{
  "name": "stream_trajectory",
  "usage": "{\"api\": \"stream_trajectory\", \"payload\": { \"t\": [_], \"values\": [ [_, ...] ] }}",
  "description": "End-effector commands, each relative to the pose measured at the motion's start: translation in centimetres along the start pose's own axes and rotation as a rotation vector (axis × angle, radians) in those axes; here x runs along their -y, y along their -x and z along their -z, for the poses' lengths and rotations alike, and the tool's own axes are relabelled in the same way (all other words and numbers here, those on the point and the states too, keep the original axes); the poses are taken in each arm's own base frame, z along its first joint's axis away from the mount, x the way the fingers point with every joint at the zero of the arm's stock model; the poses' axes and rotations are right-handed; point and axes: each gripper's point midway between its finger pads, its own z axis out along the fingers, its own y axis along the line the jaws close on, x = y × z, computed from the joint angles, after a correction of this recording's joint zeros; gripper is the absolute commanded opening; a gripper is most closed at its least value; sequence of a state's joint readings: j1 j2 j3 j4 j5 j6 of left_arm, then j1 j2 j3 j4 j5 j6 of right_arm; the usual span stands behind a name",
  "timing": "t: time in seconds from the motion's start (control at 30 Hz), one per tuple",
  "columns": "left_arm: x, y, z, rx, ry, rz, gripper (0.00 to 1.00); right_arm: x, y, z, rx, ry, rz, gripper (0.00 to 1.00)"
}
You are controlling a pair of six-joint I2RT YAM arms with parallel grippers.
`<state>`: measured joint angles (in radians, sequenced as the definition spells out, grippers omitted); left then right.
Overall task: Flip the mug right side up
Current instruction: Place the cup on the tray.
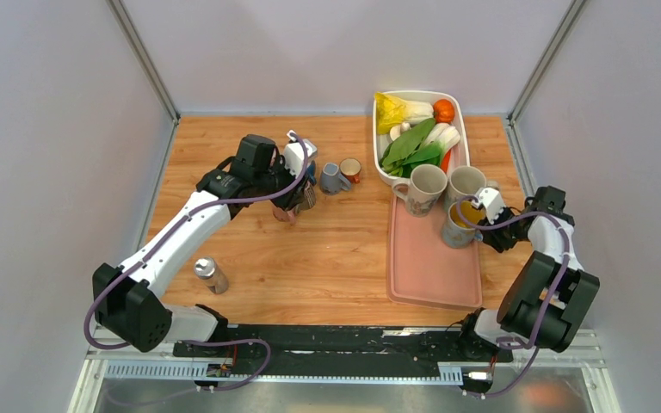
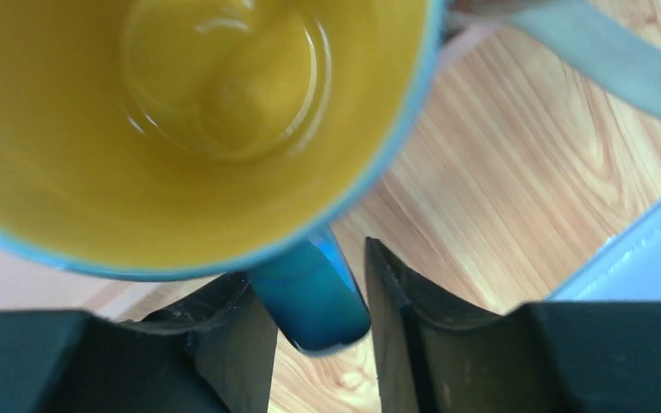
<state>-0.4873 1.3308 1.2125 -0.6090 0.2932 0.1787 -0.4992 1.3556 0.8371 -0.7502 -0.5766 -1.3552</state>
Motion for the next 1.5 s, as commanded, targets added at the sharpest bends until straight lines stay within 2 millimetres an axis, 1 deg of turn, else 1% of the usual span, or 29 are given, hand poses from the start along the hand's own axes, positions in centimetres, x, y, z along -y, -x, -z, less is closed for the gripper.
{"api": "stream_trajectory", "payload": {
  "t": [0.0,0.03,0.07,0.1,0.2,0.27,0.3,0.33,0.37,0.43,0.5,0.67,0.77,0.87,1.0,1.13,1.33,1.4,1.47],
  "values": [
    [-0.2,0.8,0.3,0.039,-0.001,-0.019,0.45,3.4,-1.3,1.4,-0.075,-0.122,0.026,0.5],
    [-0.2,0.8,0.3,0.039,0.0,-0.018,0.45,3.5,-1.2,1.5,-0.075,-0.129,0.017,0.53],
    [-0.2,0.8,0.2,0.039,-0.002,-0.017,0.45,3.5,-1.2,1.7,-0.075,-0.135,0.005,0.61],
    [-0.2,0.8,0.2,0.039,-0.003,-0.016,0.45,3.3,-1.1,1.9,-0.072,-0.137,-0.008,0.64],
    [-0.3,0.9,0.2,0.04,-0.001,-0.017,0.45,2.1,-0.2,2.5,-0.043,-0.121,-0.022,0.75],
    [-0.3,0.9,0.2,0.04,0.0,-0.018,0.45,1.5,0.5,3.0,-0.013,-0.128,-0.043,0.83],
    [-0.4,0.9,0.2,0.04,0.0,-0.019,0.45,1.3,1.0,3.4,0.004,-0.138,-0.062,0.89],
    [-0.4,1.0,0.2,0.04,0.001,-0.02,0.45,1.1,1.6,3.6,0.027,-0.146,-0.078,0.98],
    [-0.4,0.9,0.2,0.037,0.002,-0.019,0.45,0.9,2.4,4.1,0.056,-0.159,-0.104,1.0],
    [-0.5,0.9,0.2,0.036,0.002,-0.016,0.45,0.5,3.9,4.7,0.118,-0.162,-0.131,1.0],
    [-0.4,0.9,0.1,0.035,-0.002,-0.015,0.45,-0.3,5.4,5.1,0.172,-0.145,-0.132,1.0],
    [-0.4,1.2,-0.1,0.037,-0.012,-0.01,0.45,-2.4,8.3,5.5,0.21,-0.078,-0.062,1.0],
    [-0.3,1.4,-0.2,0.038,-0.016,-0.011,0.45,-3.7,10.6,5.6,0.236,-0.004,-0.007,1.0],
    [-0.4,1.5,-0.2,0.045,-0.014,-0.01,0.44,-4.2,12.1,5.1,0.239,0.037,0.011,0.99],
    [-0.3,1.6,0.0,0.05,-0.014,-0.011,0.45,-3.8,12.2,3.9,0.2,0.055,0.016,0.92],
    [-0.4,1.4,0.3,0.052,-0.002,-0.019,0.45,-3.0,11.1,3.0,0.137,0.051,0.048,0.84],
    [-0.3,1.1,0.4,0.05,0.0,-0.021,0.45,-2.8,9.6,2.2,0.072,0.071,0.179,0.78],
    [-0.4,1.1,0.4,0.051,0.0,-0.02,0.45,-2.7,9.2,1.8,0.053,0.085,0.203,0.73],
    [-0.4,1.3,0.3,0.052,-0.001,-0.021,0.45,-2.6,9.0,1.4,0.035,0.094,0.229,0.65]
  ]
}}
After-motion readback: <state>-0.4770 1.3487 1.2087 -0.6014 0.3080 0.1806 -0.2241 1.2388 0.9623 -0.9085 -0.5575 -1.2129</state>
